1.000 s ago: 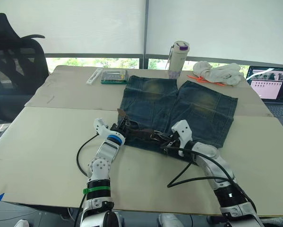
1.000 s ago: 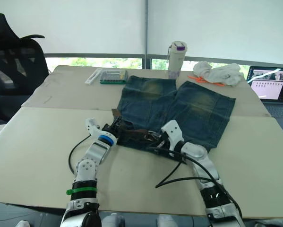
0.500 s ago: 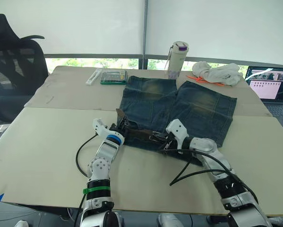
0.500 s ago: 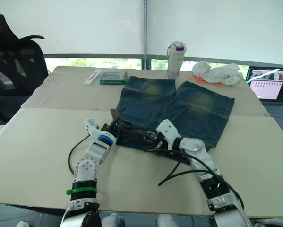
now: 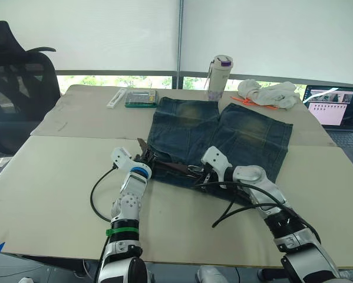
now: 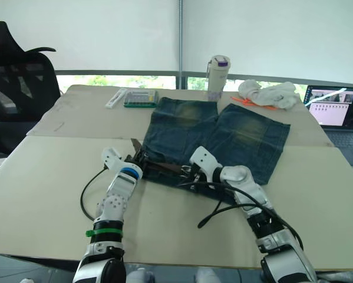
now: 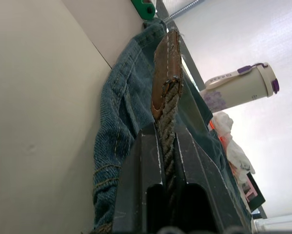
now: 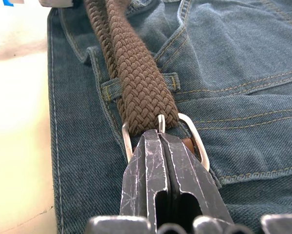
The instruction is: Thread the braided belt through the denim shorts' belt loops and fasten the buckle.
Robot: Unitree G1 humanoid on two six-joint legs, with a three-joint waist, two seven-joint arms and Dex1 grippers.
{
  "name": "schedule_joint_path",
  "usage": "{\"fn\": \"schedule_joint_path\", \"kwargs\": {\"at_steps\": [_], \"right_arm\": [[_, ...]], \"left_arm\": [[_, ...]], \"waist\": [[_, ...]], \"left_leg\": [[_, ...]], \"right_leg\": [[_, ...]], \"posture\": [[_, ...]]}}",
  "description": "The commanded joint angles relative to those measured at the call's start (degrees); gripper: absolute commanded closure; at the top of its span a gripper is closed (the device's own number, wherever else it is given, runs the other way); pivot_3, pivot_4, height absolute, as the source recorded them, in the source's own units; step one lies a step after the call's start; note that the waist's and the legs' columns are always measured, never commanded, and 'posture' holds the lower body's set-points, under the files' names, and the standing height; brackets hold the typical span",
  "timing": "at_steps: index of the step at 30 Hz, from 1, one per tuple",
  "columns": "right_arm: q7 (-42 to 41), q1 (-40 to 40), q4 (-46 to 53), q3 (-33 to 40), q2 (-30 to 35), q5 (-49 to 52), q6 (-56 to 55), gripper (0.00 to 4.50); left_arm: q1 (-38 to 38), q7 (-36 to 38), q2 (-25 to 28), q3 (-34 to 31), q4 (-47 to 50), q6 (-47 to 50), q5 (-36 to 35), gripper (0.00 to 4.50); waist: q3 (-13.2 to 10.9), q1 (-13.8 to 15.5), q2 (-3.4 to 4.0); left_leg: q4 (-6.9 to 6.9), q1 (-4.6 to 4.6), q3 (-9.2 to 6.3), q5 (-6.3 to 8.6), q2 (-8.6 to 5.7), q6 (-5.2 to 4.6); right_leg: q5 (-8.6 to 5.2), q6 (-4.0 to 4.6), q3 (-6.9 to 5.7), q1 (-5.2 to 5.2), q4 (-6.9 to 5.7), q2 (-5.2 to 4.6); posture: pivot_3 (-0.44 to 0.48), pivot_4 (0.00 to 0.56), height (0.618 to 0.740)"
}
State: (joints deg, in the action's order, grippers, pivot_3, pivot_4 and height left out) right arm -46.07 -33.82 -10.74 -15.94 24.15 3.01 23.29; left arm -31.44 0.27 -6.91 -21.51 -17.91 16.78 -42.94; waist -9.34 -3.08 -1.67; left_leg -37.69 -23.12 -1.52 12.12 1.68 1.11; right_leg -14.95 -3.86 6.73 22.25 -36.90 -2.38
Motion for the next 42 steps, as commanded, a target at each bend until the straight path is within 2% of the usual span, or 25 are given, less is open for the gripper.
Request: {"fn": "schedule_joint_path", "kwargs": {"at_steps": [1, 14, 22, 31, 38, 42], "right_arm": [[-0.3, 2.4, -4.8, -2.8, 1.2, -3.1, 4.7, 4.45], [-0.3, 2.2, -5.0, -3.5, 1.9, -3.0, 5.4, 4.45], [-0.9, 2.0, -4.8, -4.0, 2.2, -3.1, 6.5, 4.45], [1.4, 0.8, -7.2, -4.5, 1.4, -4.3, 8.2, 4.45], [2.5, -0.2, -9.1, -6.1, 0.3, -5.3, 8.4, 4.45], [2.1, -0.1, -9.5, -6.7, -0.3, -6.0, 8.4, 4.45]], "left_arm": [[-0.6, -0.5, 1.5, -2.2, 1.1, -3.0, 0.6, 4.5], [-1.8, -3.5, 0.9, -4.7, -0.5, -6.1, -0.7, 4.5], [-2.0, -2.6, 0.9, -3.5, -0.2, -6.4, -0.4, 4.5], [-4.2, 7.0, 1.8, 6.2, 5.5, -4.4, 4.8, 4.5], [-5.1, 19.3, 3.6, 18.8, 11.6, -3.8, 10.9, 4.5], [-4.9, 26.4, 3.4, 24.2, 14.6, -2.2, 10.7, 4.5]], "waist": [[0.0, -0.1, 0.0], [0.0, -0.7, -0.03], [0.0, -0.8, -0.03], [0.0, -0.7, -0.05], [0.1, -0.7, -0.03], [0.1, -0.8, -0.03]], "left_leg": [[0.0, 0.0, 0.0, 0.0, 0.0, 0.0], [0.0, 0.0, -0.01, 0.0, 0.01, 0.0], [0.01, 0.01, -0.01, 0.0, 0.01, 0.0], [0.01, -0.02, -0.01, 0.0, 0.0, 0.01], [0.01, 0.0, -0.01, 0.0, 0.0, 0.01], [0.01, -0.01, -0.01, 0.0, 0.01, 0.01]], "right_leg": [[0.0, 0.0, 0.0, 0.0, 0.0, 0.0], [-0.01, -0.02, 0.0, 0.0, -0.01, 0.01], [-0.01, -0.02, 0.0, 0.0, -0.01, 0.01], [-0.02, -0.03, -0.02, 0.0, 0.03, 0.01], [-0.02, -0.03, -0.01, -0.04, 0.07, 0.01], [-0.03, -0.06, -0.01, -0.04, 0.08, 0.01]], "posture": [[0.0, 0.15, 0.737], [0.0, 0.15, 0.737], [0.0, 0.15, 0.737], [0.0, 0.15, 0.737], [0.0, 0.15, 0.737], [0.0, 0.15, 0.737]]}}
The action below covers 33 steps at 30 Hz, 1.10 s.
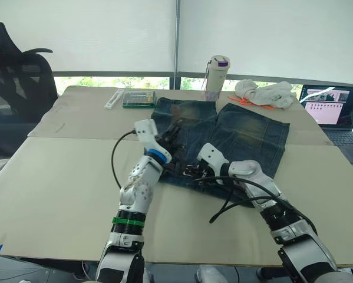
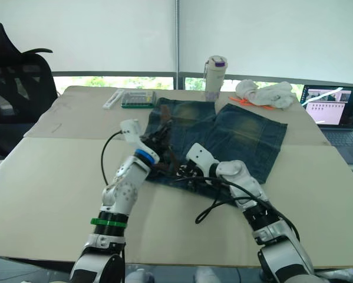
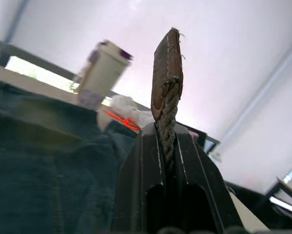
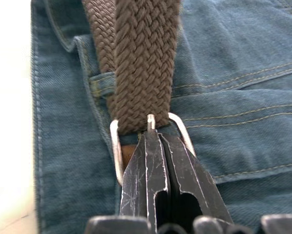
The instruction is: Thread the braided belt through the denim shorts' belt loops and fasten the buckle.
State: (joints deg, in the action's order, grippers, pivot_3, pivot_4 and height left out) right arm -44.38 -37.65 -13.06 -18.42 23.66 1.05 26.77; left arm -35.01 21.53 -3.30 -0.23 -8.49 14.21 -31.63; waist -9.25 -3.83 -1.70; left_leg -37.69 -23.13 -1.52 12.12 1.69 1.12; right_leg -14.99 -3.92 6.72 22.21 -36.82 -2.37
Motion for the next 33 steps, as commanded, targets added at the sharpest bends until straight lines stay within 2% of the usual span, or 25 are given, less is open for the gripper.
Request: {"fn": "schedule_joint_path", "kwargs": {"at_steps": [1, 5, 10, 24, 33], "right_arm": [[0.5, 3.8, -7.2, -4.2, 0.1, -4.1, 4.9, 4.45], [0.7, 4.1, -6.9, -4.1, -0.2, -4.1, 5.1, 4.45], [0.8, 5.0, -5.8, -4.1, -0.2, -3.8, 5.3, 4.45], [0.9, 9.0, -2.3, -7.1, -2.0, -6.6, 4.1, 4.45], [1.5, 10.4, -2.8, -6.7, -3.2, -8.0, 3.7, 4.45]], "left_arm": [[-1.1, 6.3, -0.3, 3.5, 5.7, 1.1, -1.2, 4.5], [1.1, 12.4, -1.1, 6.1, 9.1, 6.2, -5.6, 4.5], [1.7, 14.0, -1.6, 5.8, 9.7, 8.2, -6.4, 4.5], [0.5, 8.7, -4.4, 1.4, 5.1, 3.6, -2.0, 4.5], [-1.6, 12.7, -6.5, 3.2, 4.3, 4.6, -3.3, 4.5]], "waist": [[0.0, 0.0, 0.01], [0.0, -0.1, 0.01], [0.0, 0.0, -0.01], [0.5, 0.4, -0.13], [1.2, 0.4, -0.33]], "left_leg": [[0.0, 0.01, 0.0, 0.0, 0.0, 0.0], [0.01, 0.0, 0.0, 0.0, 0.01, 0.0], [0.01, -0.01, -0.01, 0.0, 0.01, 0.0], [0.11, 0.01, 0.0, 0.08, 0.02, -0.03], [0.51, 0.29, 0.03, 0.07, 0.02, -0.03]], "right_leg": [[0.0, 0.0, 0.0, 0.0, 0.0, 0.0], [-0.04, -0.06, 0.01, 0.0, 0.01, 0.0], [-0.06, -0.1, 0.01, -0.01, 0.05, -0.01], [-0.07, -0.1, 0.0, -0.02, 0.19, -0.01], [-0.12, -0.11, 0.04, -0.17, 0.43, -0.01]], "posture": [[0.0, 0.15, 0.737], [0.0, 0.15, 0.737], [0.0, 0.15, 0.737], [0.0, 0.15, 0.737], [0.0, 0.15, 0.737]]}}
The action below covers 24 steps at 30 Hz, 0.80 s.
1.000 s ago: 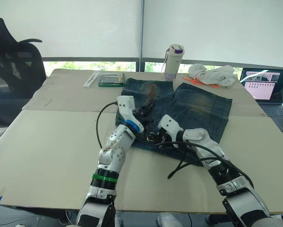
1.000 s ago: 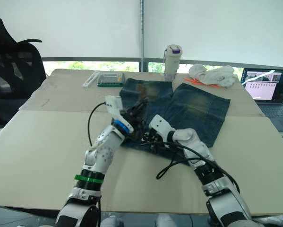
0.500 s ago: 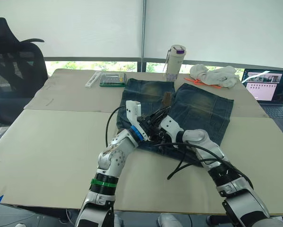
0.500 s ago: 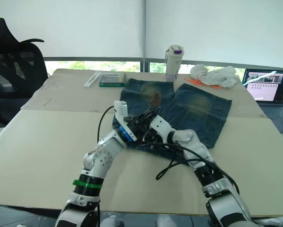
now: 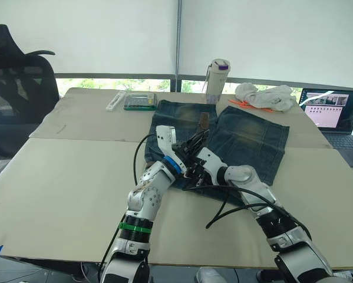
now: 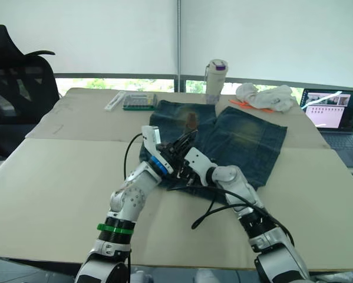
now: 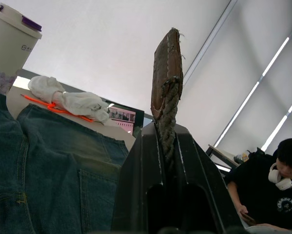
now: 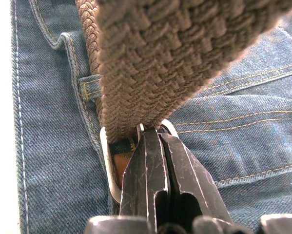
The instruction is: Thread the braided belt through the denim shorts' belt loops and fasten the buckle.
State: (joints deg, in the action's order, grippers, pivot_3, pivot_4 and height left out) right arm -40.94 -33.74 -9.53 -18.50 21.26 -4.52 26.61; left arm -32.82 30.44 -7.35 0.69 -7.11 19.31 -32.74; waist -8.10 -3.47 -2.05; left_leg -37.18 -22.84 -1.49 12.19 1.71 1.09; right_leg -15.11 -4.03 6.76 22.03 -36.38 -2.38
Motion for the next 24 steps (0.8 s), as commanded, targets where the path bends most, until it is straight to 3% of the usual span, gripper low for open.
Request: {"fn": "schedule_joint_path", "kwargs": {"at_steps": [1, 4, 14, 24], "right_arm": [[-1.9, 6.5, -6.0, -6.4, -1.0, -2.2, 4.2, 4.45], [-1.7, 6.3, -6.1, -6.0, -1.0, -2.2, 4.2, 4.45], [0.2, 6.3, -4.9, -1.1, -0.5, -0.7, 2.5, 4.45], [0.5, 9.1, 6.5, 6.9, 3.0, 3.6, 2.6, 4.45]], "left_arm": [[-3.6, 5.2, -2.5, 2.7, 3.5, 0.5, -3.2, 4.5], [-3.1, 6.7, -2.4, 2.6, 4.1, 2.3, -4.4, 4.5], [-4.8, 0.5, -1.2, -3.0, -1.3, -1.6, -0.7, 4.5], [-7.2, 6.0, 4.6, -4.2, -6.0, -4.2, 0.7, 4.5]], "waist": [[0.1, 0.0, 0.05], [0.2, 0.1, 0.07], [0.2, 0.4, 0.07], [0.1, 2.3, 0.16]], "left_leg": [[0.04, 0.02, 0.0, 0.0, 0.0, 0.0], [0.1, 0.01, 0.0, 0.0, 0.0, 0.0], [0.19, 0.01, 0.0, 0.0, 0.01, 0.0], [0.23, -0.44, -0.02, 0.0, -0.03, 0.0]], "right_leg": [[-0.03, -0.05, 0.0, -0.04, 0.09, 0.0], [-0.1, -0.17, -0.01, -0.07, 0.23, 0.0], [-0.09, -0.17, 0.01, -0.04, 0.26, 0.0], [0.09, 0.13, -0.04, 0.25, 0.44, -0.06]], "posture": [[0.0, 0.15, 0.737], [0.0, 0.15, 0.737], [0.0, 0.15, 0.737], [0.0, 0.15, 0.737]]}}
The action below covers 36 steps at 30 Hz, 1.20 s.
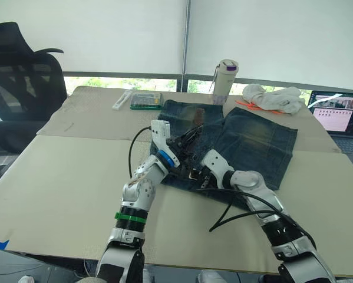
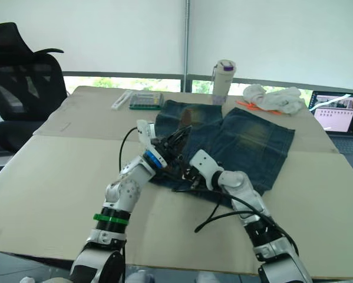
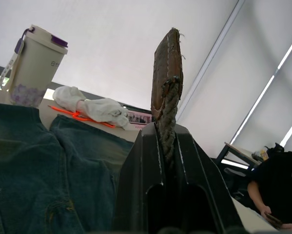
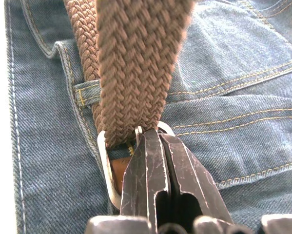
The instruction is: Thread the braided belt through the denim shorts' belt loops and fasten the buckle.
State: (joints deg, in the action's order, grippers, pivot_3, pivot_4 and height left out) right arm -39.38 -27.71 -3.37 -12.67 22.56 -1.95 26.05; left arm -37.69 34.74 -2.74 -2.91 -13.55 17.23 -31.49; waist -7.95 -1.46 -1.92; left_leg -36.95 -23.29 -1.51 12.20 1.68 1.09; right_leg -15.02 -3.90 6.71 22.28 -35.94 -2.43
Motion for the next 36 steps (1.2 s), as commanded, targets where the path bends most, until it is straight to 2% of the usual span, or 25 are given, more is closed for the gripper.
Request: {"fn": "schedule_joint_path", "kwargs": {"at_steps": [1, 7, 14, 20, 25, 33, 36], "right_arm": [[-1.1, 3.3, 1.6, 1.7, 2.3, 1.4, 3.4, 4.45], [0.8, 4.3, 10.9, 9.6, 3.5, 7.2, 9.1, 4.45], [4.2, 5.1, 15.4, 16.6, 2.4, 12.4, 12.5, 4.45], [9.0, 2.9, 18.5, 23.0, -2.2, 19.4, 14.2, 4.45], [14.6, 0.0, 21.3, 29.0, -7.6, 27.8, 19.3, 2.9], [24.8, -4.3, 24.3, 35.1, -13.1, 39.5, 27.6, 0.11], [26.6, -4.6, 23.4, 34.4, -12.8, 40.1, 28.2, 0.02]], "left_arm": [[-2.6, 2.0, 0.1, -0.8, -0.1, -2.2, -0.6, 4.5], [-4.3, 3.7, 0.6, -1.3, -3.7, -3.4, 0.2, 4.5], [-5.0, 4.9, 0.1, -0.5, -5.7, -4.6, 1.1, 4.5], [-4.8, 5.7, 0.3, 2.9, -7.6, -8.2, 6.3, 4.5], [-4.5, 3.5, 0.7, 6.6, -10.8, -15.4, 14.5, 4.5], [-4.4, 1.4, 0.9, 8.5, -14.2, -22.7, 20.5, 4.5], [-4.4, 0.8, 0.4, 7.8, -14.7, -23.9, 20.5, 4.5]], "waist": [[0.0, 0.4, 0.02], [-0.3, 0.9, 0.02], [-0.7, 0.4, 0.02], [-0.7, 0.5, 0.02], [-0.7, 0.6, 0.04], [-0.7, 0.6, 0.06], [-0.7, 0.6, 0.06]], "left_leg": [[0.01, -0.05, 0.0, 0.01, -0.02, 0.01], [0.01, -0.32, -0.03, 0.01, -0.06, 0.01], [0.02, -0.63, -0.03, -0.01, -0.05, 0.01], [0.01, -0.85, -0.02, -0.02, -0.06, 0.02], [0.0, -0.84, -0.02, -0.03, -0.06, 0.02], [0.01, -0.88, -0.03, -0.03, -0.05, 0.02], [0.0, -0.88, -0.02, -0.04, -0.05, 0.01]], "right_leg": [[0.0, 0.0, 0.0, 0.02, 0.04, -0.03], [0.0, -0.01, -0.01, 0.21, 0.08, -0.05], [0.01, 0.01, 0.05, 0.71, -0.15, -0.02], [0.02, 0.02, 0.06, 0.89, -0.16, -0.03], [0.03, 0.03, 0.05, 0.9, -0.2, -0.03], [0.04, 0.04, 0.05, 0.94, -0.25, -0.03], [0.04, 0.04, 0.05, 0.95, -0.27, -0.03]], "posture": [[0.0, 0.15, 0.737], [0.0, 0.15, 0.737], [0.0, 0.15, 0.737], [0.0, 0.15, 0.737], [0.0, 0.15, 0.737], [0.0, 0.15, 0.737], [0.0, 0.15, 0.737]]}}
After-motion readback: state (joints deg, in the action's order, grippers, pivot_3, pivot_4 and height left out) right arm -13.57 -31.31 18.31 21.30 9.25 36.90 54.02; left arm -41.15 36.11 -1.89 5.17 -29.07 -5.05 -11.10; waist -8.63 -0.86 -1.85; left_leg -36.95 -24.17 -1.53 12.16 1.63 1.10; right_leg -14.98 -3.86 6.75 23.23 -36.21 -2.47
